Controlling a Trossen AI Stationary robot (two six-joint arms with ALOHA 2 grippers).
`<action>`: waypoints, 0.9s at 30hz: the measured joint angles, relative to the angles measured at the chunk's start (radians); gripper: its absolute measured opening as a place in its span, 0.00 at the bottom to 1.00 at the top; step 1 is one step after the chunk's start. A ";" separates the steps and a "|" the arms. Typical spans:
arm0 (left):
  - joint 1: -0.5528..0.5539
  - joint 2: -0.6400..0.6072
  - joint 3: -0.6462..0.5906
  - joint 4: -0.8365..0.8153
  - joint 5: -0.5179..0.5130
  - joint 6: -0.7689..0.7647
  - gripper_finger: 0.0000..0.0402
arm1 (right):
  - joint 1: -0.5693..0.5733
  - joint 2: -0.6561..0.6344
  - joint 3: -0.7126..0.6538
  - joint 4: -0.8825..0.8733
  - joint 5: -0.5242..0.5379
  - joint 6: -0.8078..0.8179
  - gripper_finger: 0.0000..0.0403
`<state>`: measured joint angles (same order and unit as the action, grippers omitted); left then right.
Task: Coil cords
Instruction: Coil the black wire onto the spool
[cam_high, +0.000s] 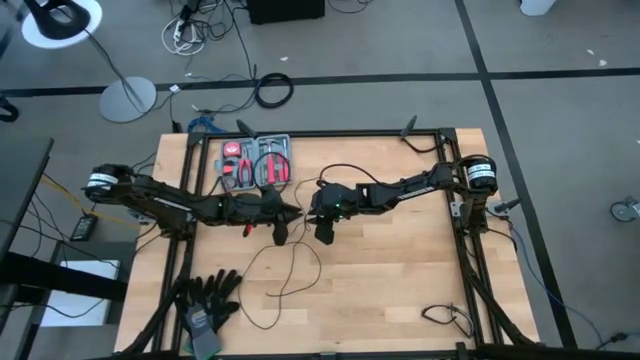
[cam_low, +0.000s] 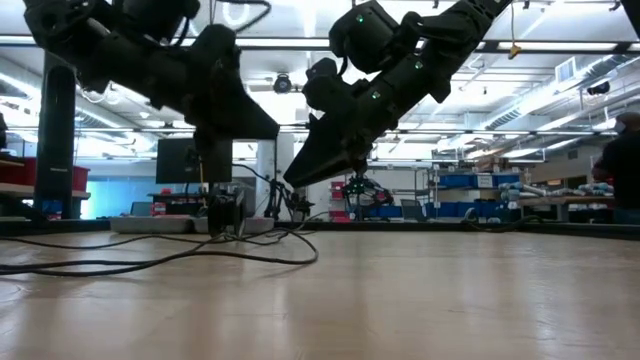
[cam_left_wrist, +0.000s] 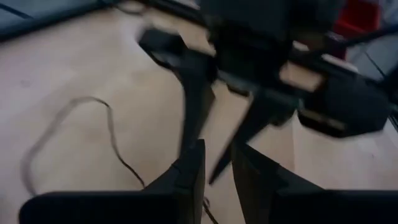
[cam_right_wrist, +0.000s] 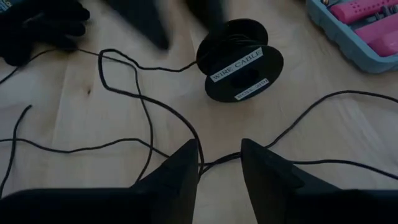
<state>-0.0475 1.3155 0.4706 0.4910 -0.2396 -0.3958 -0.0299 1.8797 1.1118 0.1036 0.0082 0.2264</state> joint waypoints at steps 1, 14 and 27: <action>0.000 -0.015 0.000 -0.007 -0.024 0.000 0.21 | 0.000 0.000 0.000 0.001 0.000 0.000 0.30; -0.073 -0.195 -0.077 -0.290 -0.290 -0.396 0.09 | -0.006 0.001 0.000 0.018 0.103 -0.002 0.30; -0.100 -0.189 0.195 -0.841 -0.362 -0.516 0.00 | -0.040 0.001 0.000 -0.054 0.112 -0.028 0.30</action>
<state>-0.1476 1.1264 0.6653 -0.3504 -0.6015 -0.9119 -0.0702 1.8805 1.1122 0.0499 0.1207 0.1988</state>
